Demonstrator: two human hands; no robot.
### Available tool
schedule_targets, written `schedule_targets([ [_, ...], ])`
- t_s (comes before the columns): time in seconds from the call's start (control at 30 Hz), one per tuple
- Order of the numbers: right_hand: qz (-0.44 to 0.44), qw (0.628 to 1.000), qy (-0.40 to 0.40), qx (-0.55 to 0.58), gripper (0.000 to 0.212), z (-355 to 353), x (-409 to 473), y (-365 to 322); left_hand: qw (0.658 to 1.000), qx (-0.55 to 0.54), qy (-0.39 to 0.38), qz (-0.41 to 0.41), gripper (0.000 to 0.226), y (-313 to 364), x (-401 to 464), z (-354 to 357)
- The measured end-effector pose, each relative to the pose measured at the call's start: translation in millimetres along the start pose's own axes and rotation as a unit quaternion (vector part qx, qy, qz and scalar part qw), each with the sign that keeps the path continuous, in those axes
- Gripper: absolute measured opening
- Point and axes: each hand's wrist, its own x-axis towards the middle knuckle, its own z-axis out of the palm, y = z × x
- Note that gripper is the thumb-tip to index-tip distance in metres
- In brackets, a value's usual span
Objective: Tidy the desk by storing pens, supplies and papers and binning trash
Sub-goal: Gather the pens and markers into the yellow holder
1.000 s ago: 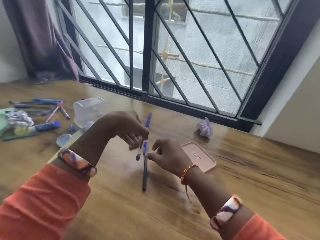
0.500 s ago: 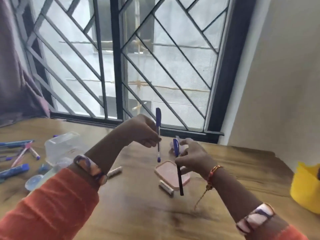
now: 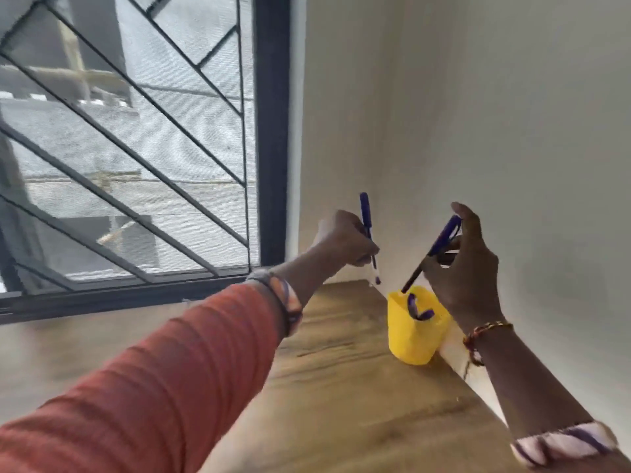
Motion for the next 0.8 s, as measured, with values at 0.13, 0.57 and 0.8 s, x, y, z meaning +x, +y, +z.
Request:
schedule_targets([
  [0.13, 0.005, 0.999, 0.024, -0.044, 0.067, -10, 16, 32, 0.998, 0.035, -0.007, 0.046, 0.024, 12, 21, 49],
  [0.57, -0.051, 0.991, -0.044, -0.112, 0.043, 10, -16, 37, 0.971, 0.219, -0.048, 0.088, 0.011, -30, -21, 27],
  [0.8, -0.158, 0.914, -0.364, -0.084, 0.034, 64, -92, -39, 0.896, 0.395, -0.200, -0.023, 0.031, -92, -121, -49],
])
